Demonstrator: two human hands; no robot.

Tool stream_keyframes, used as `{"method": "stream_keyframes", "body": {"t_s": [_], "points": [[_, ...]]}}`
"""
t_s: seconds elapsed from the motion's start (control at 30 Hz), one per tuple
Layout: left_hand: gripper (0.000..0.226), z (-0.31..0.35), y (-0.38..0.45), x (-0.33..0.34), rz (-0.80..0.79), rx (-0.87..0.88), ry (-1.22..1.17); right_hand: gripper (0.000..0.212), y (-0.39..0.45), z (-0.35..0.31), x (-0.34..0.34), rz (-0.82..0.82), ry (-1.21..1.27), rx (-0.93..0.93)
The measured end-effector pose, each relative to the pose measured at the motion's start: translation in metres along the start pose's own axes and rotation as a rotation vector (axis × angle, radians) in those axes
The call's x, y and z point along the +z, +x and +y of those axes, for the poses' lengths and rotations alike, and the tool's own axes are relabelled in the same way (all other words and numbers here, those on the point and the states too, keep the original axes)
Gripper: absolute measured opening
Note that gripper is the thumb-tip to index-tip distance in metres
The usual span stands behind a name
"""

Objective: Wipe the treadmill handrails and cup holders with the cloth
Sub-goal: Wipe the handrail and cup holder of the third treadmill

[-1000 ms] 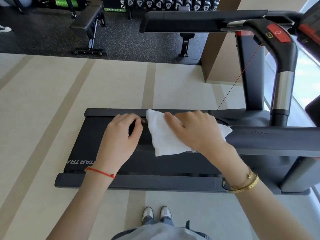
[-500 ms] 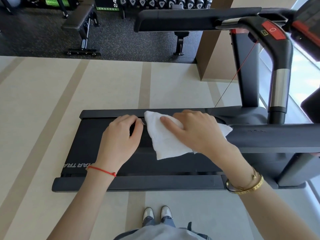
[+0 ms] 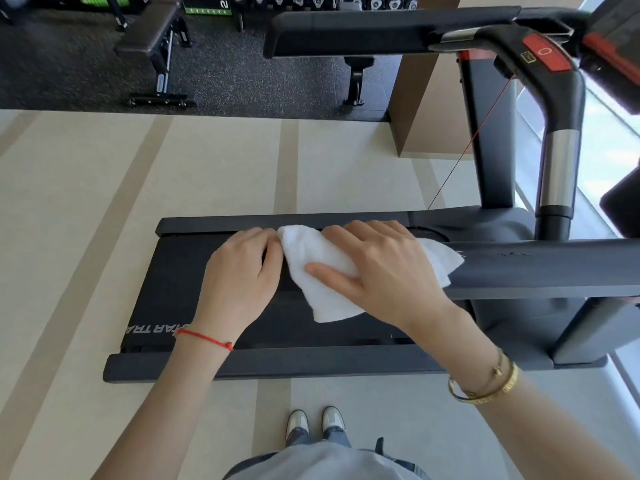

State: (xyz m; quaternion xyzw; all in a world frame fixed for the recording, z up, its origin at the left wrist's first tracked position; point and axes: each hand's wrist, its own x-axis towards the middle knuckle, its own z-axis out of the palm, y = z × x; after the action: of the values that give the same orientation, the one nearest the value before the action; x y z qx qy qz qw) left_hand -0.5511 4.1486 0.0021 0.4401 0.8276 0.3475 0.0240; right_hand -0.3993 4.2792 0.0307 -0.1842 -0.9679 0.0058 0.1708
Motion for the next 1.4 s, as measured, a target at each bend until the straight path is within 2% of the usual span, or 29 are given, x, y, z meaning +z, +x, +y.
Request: {"method": "stream_keyframes", "body": {"t_s": [0.1,0.2,0.3,0.4,0.5,0.63,0.77,0.87,1.0,1.17,1.3,1.4], "points": [[0.033,-0.004,0.000,-0.001,-0.038,-0.042,-0.077,0.060,0.000,-0.005,0.005,0.014,-0.019,-0.011],[0.034,-0.005,-0.001,-0.002,-0.047,-0.021,-0.053,0.060,-0.011,0.010,0.002,0.042,-0.002,-0.028],[0.034,-0.004,-0.002,-0.002,-0.044,-0.015,-0.030,0.057,-0.019,0.025,-0.002,0.119,-0.014,0.050],[0.033,-0.003,-0.003,-0.002,-0.024,-0.012,-0.005,0.057,-0.009,0.010,0.003,0.168,-0.016,0.120],[0.029,-0.002,-0.003,-0.001,-0.010,-0.024,0.002,0.058,0.003,-0.014,0.014,0.202,-0.015,0.114],[0.029,-0.002,-0.004,-0.003,-0.006,0.000,0.003,0.055,-0.004,-0.007,0.012,0.217,-0.005,0.118],[0.033,0.000,-0.005,-0.005,-0.018,0.013,-0.008,0.062,-0.012,0.029,-0.006,0.157,-0.054,0.319],[0.037,0.000,-0.004,-0.005,-0.034,0.022,0.001,0.063,-0.003,0.030,-0.005,0.082,-0.066,0.446],[0.040,0.000,-0.003,-0.005,-0.052,0.027,0.013,0.059,0.002,0.005,0.003,0.196,-0.067,0.299],[0.039,0.006,-0.002,-0.005,-0.021,0.086,0.050,0.055,-0.017,0.013,0.010,0.358,-0.084,0.227],[0.031,0.023,0.002,0.002,-0.017,0.156,0.106,0.053,-0.026,0.023,0.010,0.475,-0.103,0.223],[0.030,0.036,0.005,0.009,-0.015,0.187,0.117,0.054,-0.032,0.038,0.009,0.501,-0.130,0.255]]}}
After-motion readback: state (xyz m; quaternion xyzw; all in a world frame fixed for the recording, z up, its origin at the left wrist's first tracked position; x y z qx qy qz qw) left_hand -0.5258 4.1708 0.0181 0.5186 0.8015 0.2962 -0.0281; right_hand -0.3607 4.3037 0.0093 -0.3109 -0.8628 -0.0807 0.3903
